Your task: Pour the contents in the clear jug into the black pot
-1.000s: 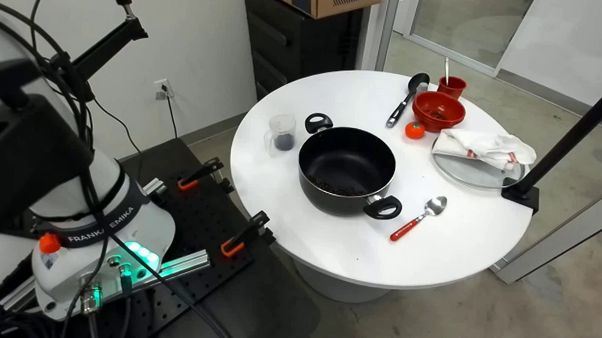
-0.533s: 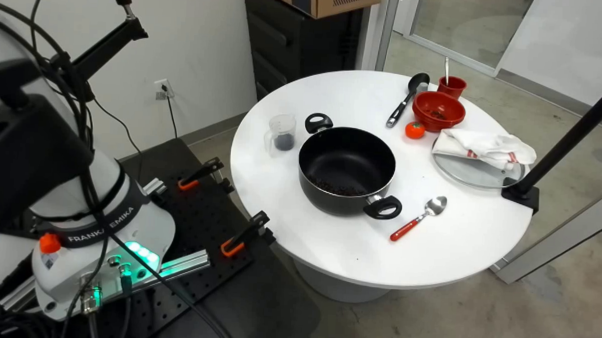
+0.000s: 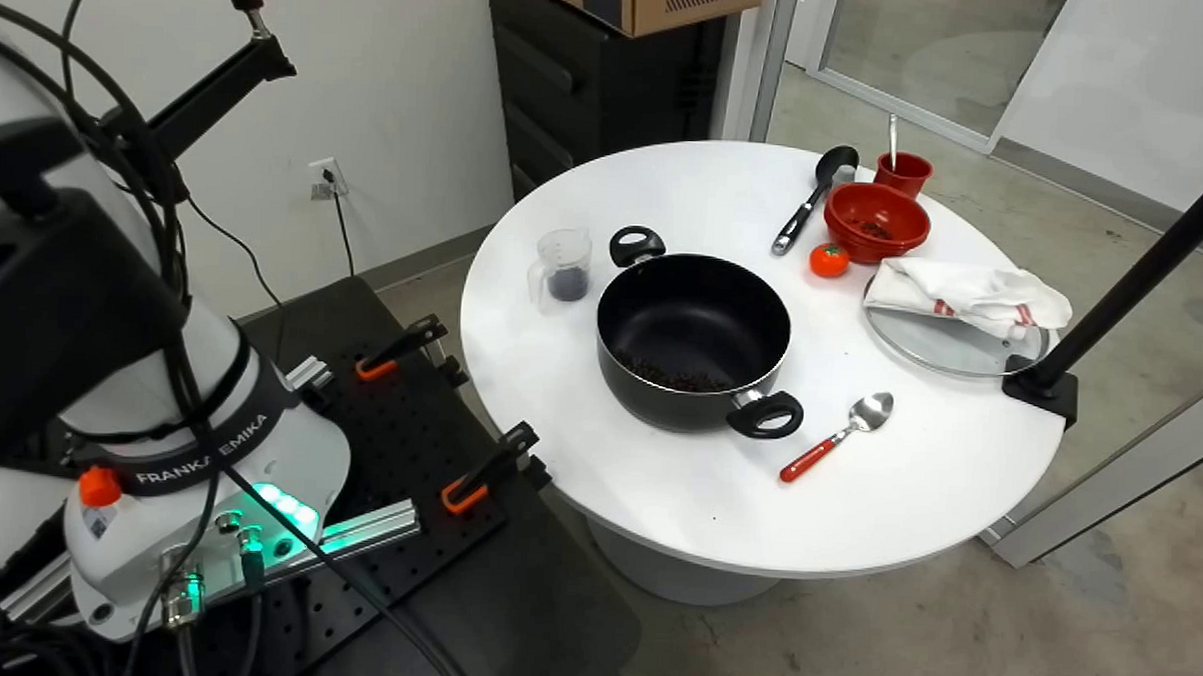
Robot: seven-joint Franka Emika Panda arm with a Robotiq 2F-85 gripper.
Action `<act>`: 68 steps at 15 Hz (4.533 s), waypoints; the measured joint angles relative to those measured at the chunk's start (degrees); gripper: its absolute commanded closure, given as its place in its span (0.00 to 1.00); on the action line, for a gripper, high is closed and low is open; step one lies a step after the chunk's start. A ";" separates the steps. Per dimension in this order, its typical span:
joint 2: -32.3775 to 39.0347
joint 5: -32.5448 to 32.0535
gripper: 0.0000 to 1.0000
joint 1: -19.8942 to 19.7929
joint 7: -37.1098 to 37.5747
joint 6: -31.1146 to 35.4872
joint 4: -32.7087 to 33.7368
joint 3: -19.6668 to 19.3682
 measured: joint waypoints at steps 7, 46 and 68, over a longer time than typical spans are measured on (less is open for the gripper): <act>11.48 3.33 0.00 8.10 -18.21 20.62 -8.91 -5.69; 65.96 34.91 0.00 17.74 -44.81 58.17 -2.84 0.86; 84.22 43.84 0.69 16.63 -44.77 77.48 9.85 10.08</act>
